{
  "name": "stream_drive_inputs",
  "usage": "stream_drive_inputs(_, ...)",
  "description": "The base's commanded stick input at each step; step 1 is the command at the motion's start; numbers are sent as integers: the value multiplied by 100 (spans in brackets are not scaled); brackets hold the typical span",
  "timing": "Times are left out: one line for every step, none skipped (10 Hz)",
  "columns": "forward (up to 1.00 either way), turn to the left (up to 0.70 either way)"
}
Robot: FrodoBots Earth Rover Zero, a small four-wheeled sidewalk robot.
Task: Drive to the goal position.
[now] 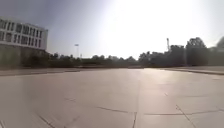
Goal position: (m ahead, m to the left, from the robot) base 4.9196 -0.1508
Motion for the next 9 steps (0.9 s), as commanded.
stream_drive_inputs(70,-11)
stream_drive_inputs(70,0)
stream_drive_inputs(70,0)
stream_drive_inputs(70,0)
stream_drive_inputs(70,0)
stream_drive_inputs(70,0)
stream_drive_inputs(70,0)
stream_drive_inputs(70,0)
stream_drive_inputs(70,0)
